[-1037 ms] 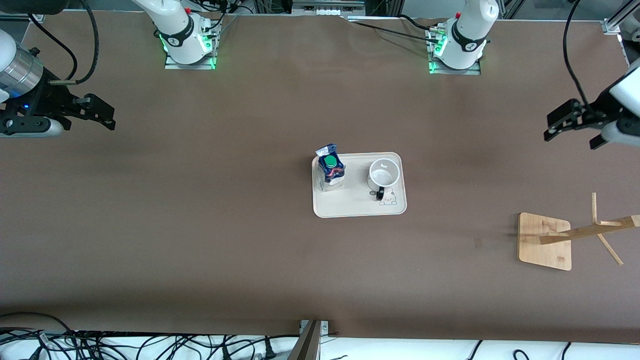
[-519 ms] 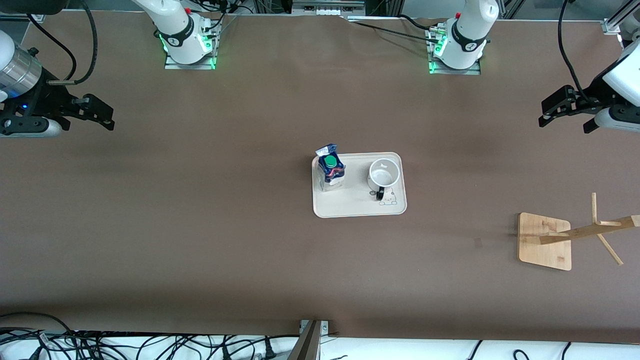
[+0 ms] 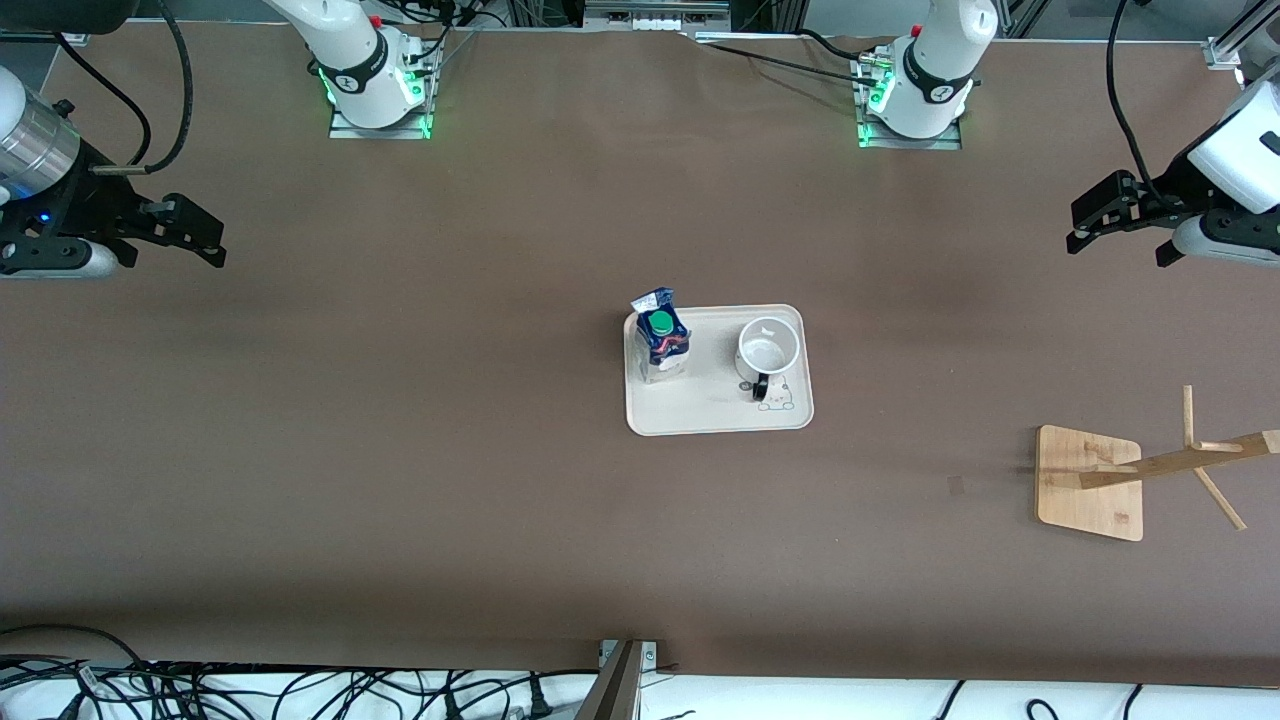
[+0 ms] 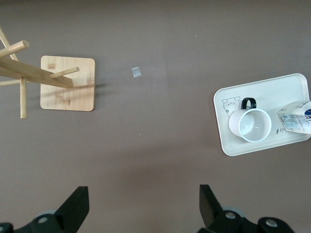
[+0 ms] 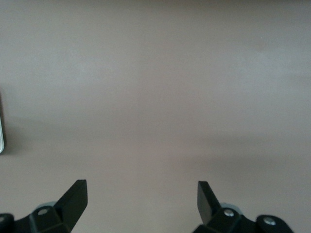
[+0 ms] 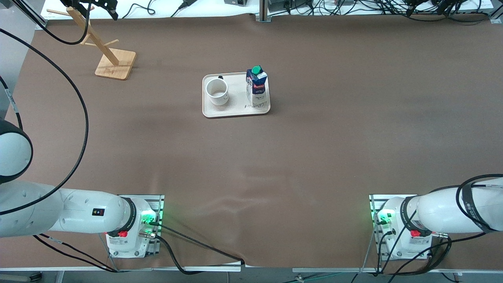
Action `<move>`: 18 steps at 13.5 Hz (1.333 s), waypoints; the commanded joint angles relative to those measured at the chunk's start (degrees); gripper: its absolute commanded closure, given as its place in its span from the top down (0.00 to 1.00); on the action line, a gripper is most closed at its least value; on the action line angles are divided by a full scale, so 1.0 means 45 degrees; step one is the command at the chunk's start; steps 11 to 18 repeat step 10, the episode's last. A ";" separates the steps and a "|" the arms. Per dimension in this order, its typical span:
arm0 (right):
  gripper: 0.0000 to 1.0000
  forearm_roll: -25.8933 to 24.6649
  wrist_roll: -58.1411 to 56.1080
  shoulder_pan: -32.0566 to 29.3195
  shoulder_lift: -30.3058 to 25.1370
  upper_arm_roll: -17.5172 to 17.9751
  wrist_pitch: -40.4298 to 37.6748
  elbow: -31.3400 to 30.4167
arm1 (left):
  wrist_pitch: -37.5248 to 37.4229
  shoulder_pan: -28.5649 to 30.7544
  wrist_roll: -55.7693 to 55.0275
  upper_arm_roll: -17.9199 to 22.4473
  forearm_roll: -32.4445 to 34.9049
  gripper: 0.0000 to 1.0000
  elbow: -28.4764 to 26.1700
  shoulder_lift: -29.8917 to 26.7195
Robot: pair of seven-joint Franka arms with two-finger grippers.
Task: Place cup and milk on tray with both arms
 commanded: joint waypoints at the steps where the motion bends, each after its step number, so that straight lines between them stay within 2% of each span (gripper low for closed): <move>1: 1.00 -0.0026 -0.0167 -0.0188 0.0152 0.0143 0.0327 0.0290 | -0.0063 0.0629 -0.0114 -0.0670 0.0285 1.00 -0.0027 -0.0060; 18: 1.00 -0.0105 -0.0030 -0.0090 0.0191 0.0162 0.0311 0.0290 | -0.0179 0.0512 -0.0172 -0.0572 0.0285 1.00 0.0090 -0.0040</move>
